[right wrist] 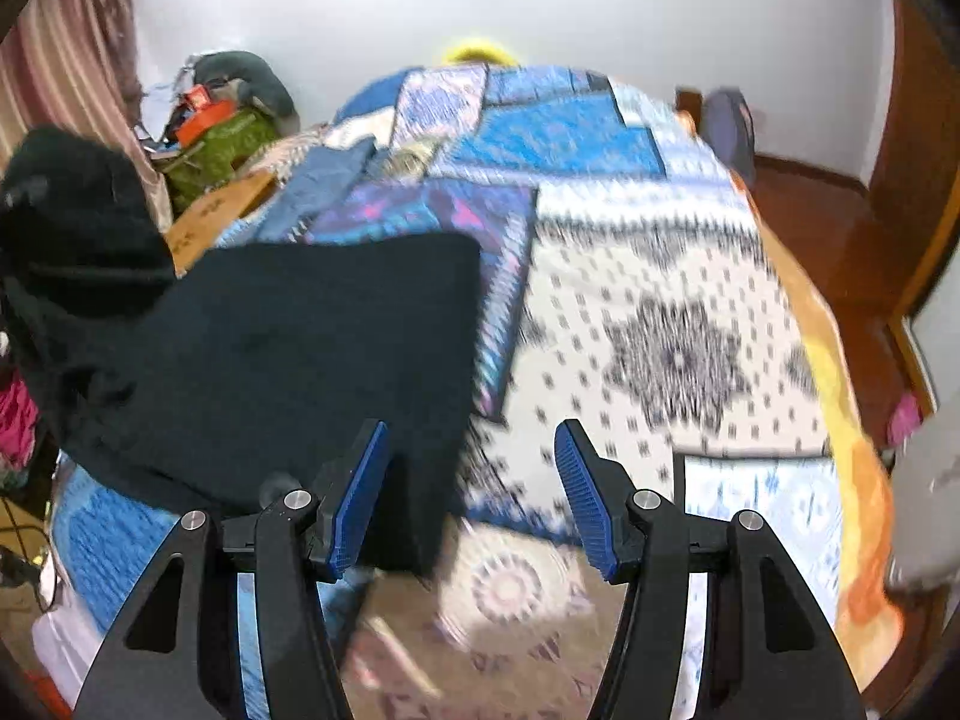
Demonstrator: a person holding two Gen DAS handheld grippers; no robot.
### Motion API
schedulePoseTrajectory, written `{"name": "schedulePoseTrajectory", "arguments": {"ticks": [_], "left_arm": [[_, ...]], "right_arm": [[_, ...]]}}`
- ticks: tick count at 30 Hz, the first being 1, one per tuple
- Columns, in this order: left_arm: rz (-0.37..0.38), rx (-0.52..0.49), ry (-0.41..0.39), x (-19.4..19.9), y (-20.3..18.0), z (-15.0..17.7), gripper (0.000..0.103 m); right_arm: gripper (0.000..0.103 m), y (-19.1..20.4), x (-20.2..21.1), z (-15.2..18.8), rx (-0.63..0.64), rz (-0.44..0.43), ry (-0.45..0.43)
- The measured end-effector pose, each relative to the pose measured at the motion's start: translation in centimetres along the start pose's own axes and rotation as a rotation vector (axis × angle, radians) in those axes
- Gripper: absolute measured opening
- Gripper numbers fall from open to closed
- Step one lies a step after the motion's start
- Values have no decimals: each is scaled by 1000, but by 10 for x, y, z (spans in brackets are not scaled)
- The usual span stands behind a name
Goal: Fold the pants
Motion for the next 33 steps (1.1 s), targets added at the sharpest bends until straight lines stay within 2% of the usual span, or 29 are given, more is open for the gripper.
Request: {"name": "schedulePoseTrajectory", "arguments": {"ticks": [4, 8, 17, 19, 28, 29, 31, 33], "left_arm": [[66, -37, 37, -16, -37, -1, 14], [176, -65, 126, -33, -76, 12, 13], [259, -224, 215, -67, -159, 61, 13], [261, -253, 235, -72, -171, 74, 13], [183, -474, 322, -104, -198, 155, 17], [171, -494, 338, -106, -198, 163, 20], [163, -506, 380, -111, -195, 174, 32], [196, -481, 451, -112, -195, 185, 65]], "right_arm": [[54, 4, -10, 10, -4, -32, 13], [54, 6, -14, 10, -3, -58, 8], [54, 3, -19, 10, -21, -91, -1], [54, 3, -18, 10, -26, -90, -4], [54, 0, -3, 17, -39, -87, -14], [54, 0, -1, 19, -39, -87, -13], [54, 1, 2, 21, -34, -83, -13], [54, 2, 5, 25, -28, -82, -7]]}}
Point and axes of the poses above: each gripper's, at about its wrist camera, not at the fingertips, and x roughly against the way its jaws point, y to its left, z to its underside, the point moved 8 cm from there along -x, roughly the way its jaws point, and after that the axes turned 5 degrees about x, right-handed, at the moved point
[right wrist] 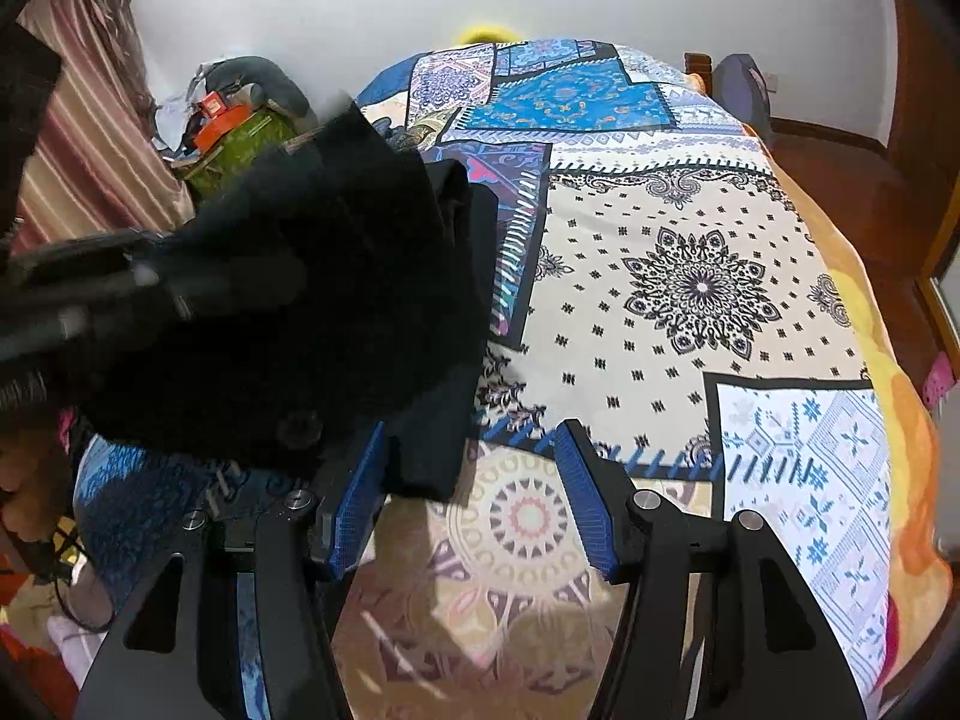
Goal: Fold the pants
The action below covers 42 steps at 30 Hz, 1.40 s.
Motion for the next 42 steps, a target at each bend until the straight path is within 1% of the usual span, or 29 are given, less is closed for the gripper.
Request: {"name": "schedulePoseTrajectory", "arguments": {"ticks": [1, 2, 4, 8, 9, 11, 12, 13, 14, 15, 17, 18, 20, 23, 24, 26, 27, 29, 32, 36, 38, 42], "left_arm": [[17, 12, 4, 0, -1, 2, 68], [26, 19, -1, 2, -3, 2, 68], [17, 10, -17, 10, -4, 0, 68], [17, 15, -91, 42, 3, -14, 68], [4, 16, -118, 53, 9, -20, 68], [-57, 22, -176, 72, 30, -33, 69], [-107, 27, -202, 81, 49, -41, 71], [-144, 35, -213, 85, 65, -47, 72], [-165, 43, -214, 85, 78, -51, 72], [-197, 68, -202, 84, 103, -57, 72], [-244, 114, -178, 78, 139, -63, 72], [-291, 142, -157, 71, 166, -67, 72], [-340, 161, -130, 59, 197, -71, 72], [-415, 172, -47, 26, 241, -67, 72], [-433, 173, -5, 10, 254, -63, 72], [-436, 160, 57, -10, 267, -54, 72], [-449, 142, 103, -23, 273, -44, 72], [-451, 129, 132, -31, 280, -32, 72], [-417, 163, 112, -23, 284, -12, 72], [-373, 198, 114, -3, 281, 15, 72], [-356, 217, 111, 10, 275, 33, 72], [-320, 251, 79, 41, 252, 71, 72]], "right_arm": [[54, 1, 1, 2, 1, 1, 2], [54, 1, 2, 4, 1, 2, 7], [54, 3, 3, 9, 3, -3, 15], [54, 9, 4, 16, 14, -5, 28], [54, 11, 4, 16, 17, -7, 28], [54, 15, 5, 17, 23, -16, 24], [54, 17, 6, 16, 26, -23, 20], [54, 19, 6, 15, 28, -29, 15], [54, 22, 5, 13, 30, -38, 9], [54, 25, 4, 12, 31, -49, 8], [54, 31, 1, 9, 37, -69, 8], [57, 34, -1, 7, 42, -69, 9], [57, 37, -6, 5, 53, -65, 13], [57, 34, -11, 1, 59, -55, 14], [57, 32, -12, -1, 54, -59, 16], [57, 26, -14, -6, 45, -57, 18], [57, 22, -16, -11, 38, -49, 18], [57, 14, -20, -19, 40, -27, 17], [57, 4, -24, -33, 51, 23, 6], [57, -10, -21, -45, 49, 83, -13], [57, -16, -15, -50, 42, 100, -30], [57, -23, 4, -54, 26, 118, -68]]}}
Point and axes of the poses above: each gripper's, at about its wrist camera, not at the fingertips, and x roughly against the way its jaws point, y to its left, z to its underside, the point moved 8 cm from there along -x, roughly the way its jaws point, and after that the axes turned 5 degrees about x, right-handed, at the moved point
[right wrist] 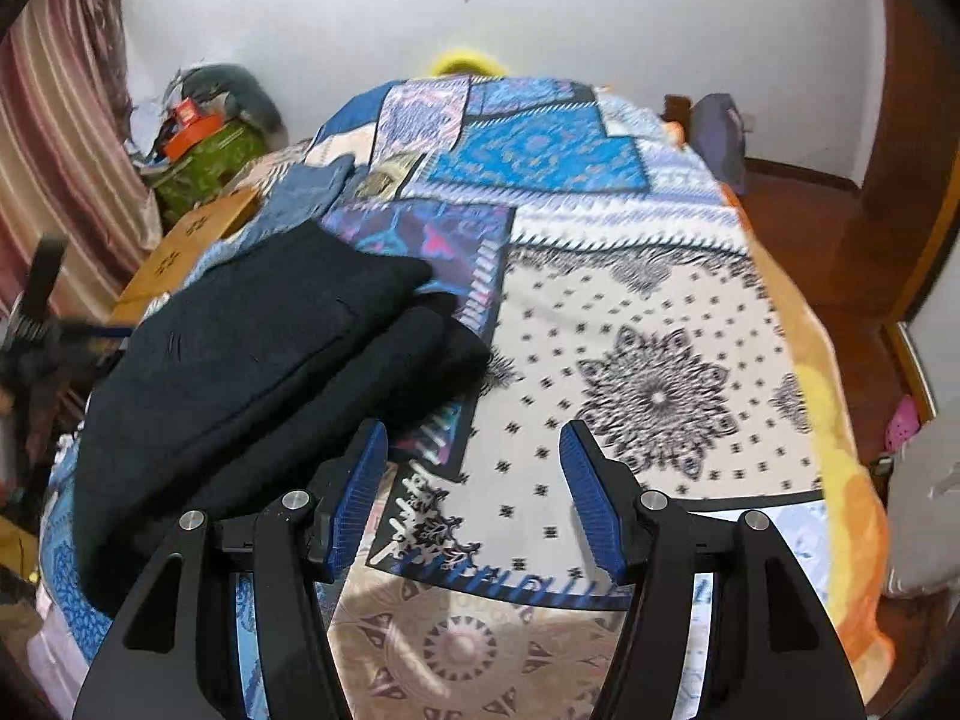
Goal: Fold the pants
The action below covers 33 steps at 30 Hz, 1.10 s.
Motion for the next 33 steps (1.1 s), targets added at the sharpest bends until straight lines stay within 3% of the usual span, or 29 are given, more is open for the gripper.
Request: {"name": "schedulePoseTrajectory", "arguments": {"ticks": [6, 9, 13, 17, 22, 26, 28, 31, 33], "left_arm": [[46, 92, -18, 27, -9, 39, 72], [33, 93, -48, 44, -8, 39, 71], [80, 116, -127, 76, -6, 13, 71], [122, 74, -173, 89, -20, -25, 71], [242, 13, -79, 50, -63, -68, 71], [233, -38, 41, -1, -87, -83, 52], [249, -38, 76, -18, -93, -88, 50], [258, -74, 46, -22, -97, -97, 41], [237, -109, 17, -21, -98, -101, 36]], "right_arm": [[57, 10, 12, -1, 24, -3, -12], [57, 22, 16, -4, 48, -22, -22], [58, 36, 20, -15, 85, -40, -56], [58, 47, 10, -29, 96, -57, -73], [58, 57, -15, -40, 99, -89, -68], [57, 62, -37, -45, 114, -123, -32], [57, 63, -49, -47, 116, -138, -5], [41, 64, -65, -48, 135, -146, 27], [24, 63, -72, -46, 173, -115, 21]]}}
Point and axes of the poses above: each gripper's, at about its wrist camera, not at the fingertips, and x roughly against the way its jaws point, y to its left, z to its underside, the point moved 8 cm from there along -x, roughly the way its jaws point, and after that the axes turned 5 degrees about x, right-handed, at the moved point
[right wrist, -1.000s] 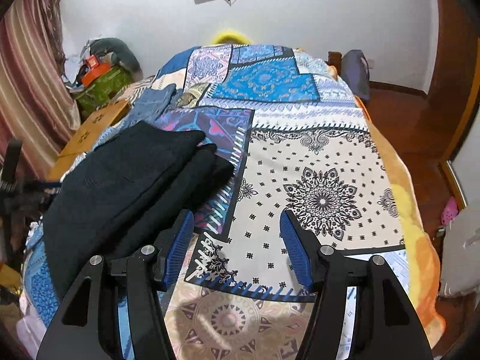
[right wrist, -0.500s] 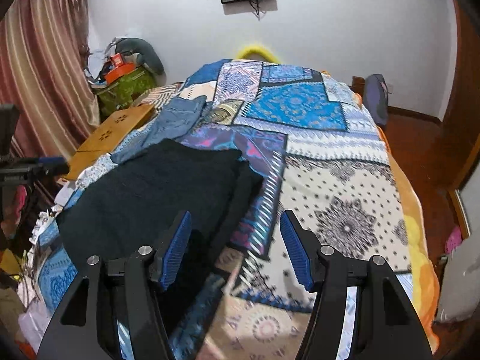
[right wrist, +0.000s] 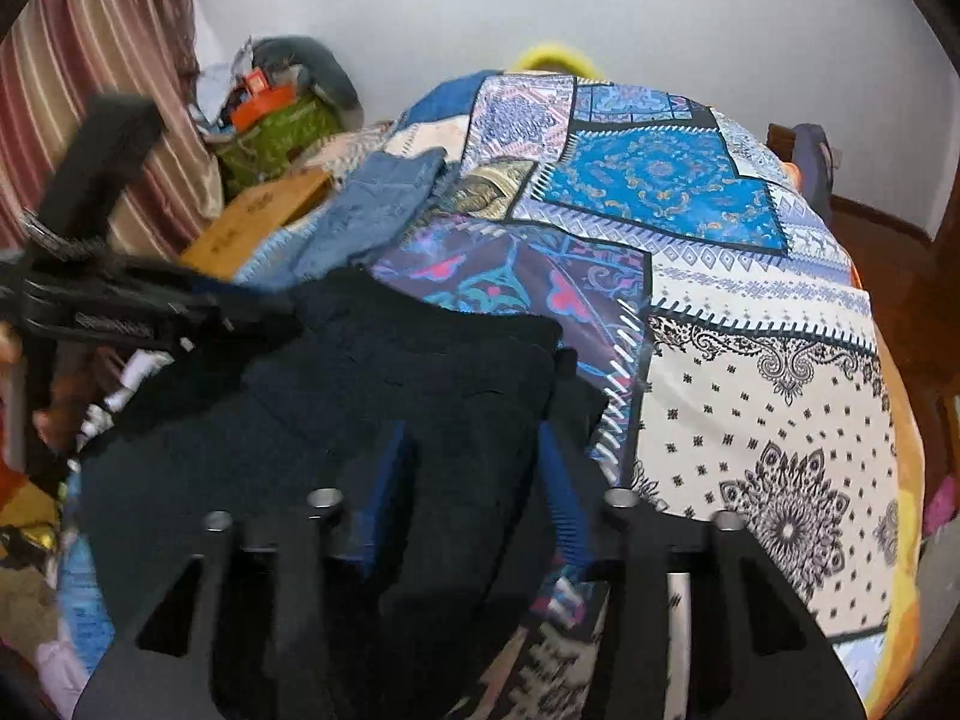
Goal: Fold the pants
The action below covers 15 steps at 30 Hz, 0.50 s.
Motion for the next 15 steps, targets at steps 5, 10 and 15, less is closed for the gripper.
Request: {"name": "schedulePoseTrajectory", "arguments": {"ticks": [5, 10, 15], "left_arm": [[-50, -40, -29, -10, 4, -6, 36], [-82, -36, -73, 14, 5, -13, 38], [-11, -69, -155, 55, -16, -8, 38]], "right_arm": [[21, -9, -9, 1, 28, 28, 10], [27, -13, 11, -9, 0, 51, 27], [38, 10, 44, -18, 18, -17, -29]]}}
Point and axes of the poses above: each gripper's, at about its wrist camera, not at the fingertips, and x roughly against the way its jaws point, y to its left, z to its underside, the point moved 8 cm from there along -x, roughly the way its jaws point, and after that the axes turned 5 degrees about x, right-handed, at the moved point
